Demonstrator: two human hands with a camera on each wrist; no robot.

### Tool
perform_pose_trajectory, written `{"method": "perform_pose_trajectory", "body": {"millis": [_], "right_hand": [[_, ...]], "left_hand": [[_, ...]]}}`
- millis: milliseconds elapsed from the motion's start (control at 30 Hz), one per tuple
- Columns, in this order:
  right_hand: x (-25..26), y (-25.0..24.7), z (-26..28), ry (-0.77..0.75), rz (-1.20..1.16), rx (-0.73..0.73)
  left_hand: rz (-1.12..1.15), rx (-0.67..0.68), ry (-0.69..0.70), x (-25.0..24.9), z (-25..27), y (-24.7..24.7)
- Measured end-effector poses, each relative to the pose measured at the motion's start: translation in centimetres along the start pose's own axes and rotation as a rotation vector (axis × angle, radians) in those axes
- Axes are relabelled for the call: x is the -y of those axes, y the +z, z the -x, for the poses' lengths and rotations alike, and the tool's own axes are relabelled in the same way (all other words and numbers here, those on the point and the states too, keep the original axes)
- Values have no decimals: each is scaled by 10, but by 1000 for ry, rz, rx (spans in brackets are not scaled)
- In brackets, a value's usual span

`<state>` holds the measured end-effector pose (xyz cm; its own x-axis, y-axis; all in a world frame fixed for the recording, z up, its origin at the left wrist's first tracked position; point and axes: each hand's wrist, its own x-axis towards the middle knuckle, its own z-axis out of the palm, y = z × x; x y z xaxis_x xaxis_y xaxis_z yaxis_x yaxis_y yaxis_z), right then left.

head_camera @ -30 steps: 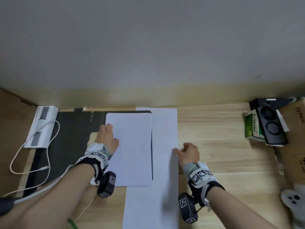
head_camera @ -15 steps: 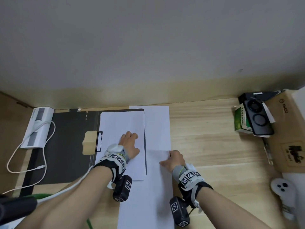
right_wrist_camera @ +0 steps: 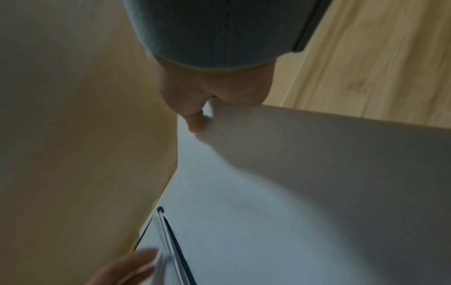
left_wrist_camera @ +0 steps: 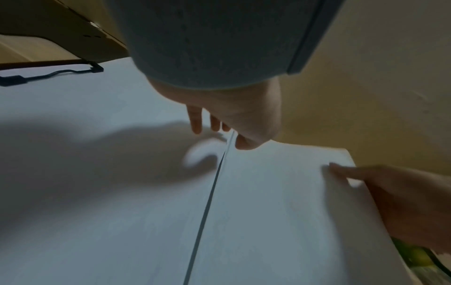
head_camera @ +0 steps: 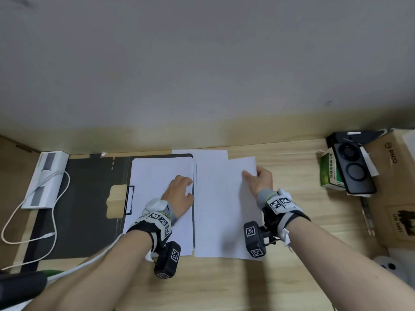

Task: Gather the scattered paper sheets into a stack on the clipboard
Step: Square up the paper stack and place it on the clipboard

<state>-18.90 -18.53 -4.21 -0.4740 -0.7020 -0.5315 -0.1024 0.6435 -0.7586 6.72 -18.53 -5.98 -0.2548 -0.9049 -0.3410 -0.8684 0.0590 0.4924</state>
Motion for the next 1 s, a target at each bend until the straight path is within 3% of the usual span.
{"method": "perform_pose_trajectory", "body": {"millis": [67,200,367,533,767,900,1000], "right_hand": [[-1,8,5,34,-50,76],[-15,13,22,140,155,14],[-20,31,36,214,282,169],[-17,40,33,291,348,278],[-28,27,31,210,488,214],[-40,-17,19,216,432,148],[-51,-57,11,205,321,119]], "left_hand": [[44,41,84,0,-4,4],[-120,250,137,3,-6,20],[-90,154,63,-2,-9,27],[-83,172,54,1,-11,18],[20,158,-4,-9,-10,14],[33,93,23,-33,-8,16],[78,104,-39,-58,-9,21]]}}
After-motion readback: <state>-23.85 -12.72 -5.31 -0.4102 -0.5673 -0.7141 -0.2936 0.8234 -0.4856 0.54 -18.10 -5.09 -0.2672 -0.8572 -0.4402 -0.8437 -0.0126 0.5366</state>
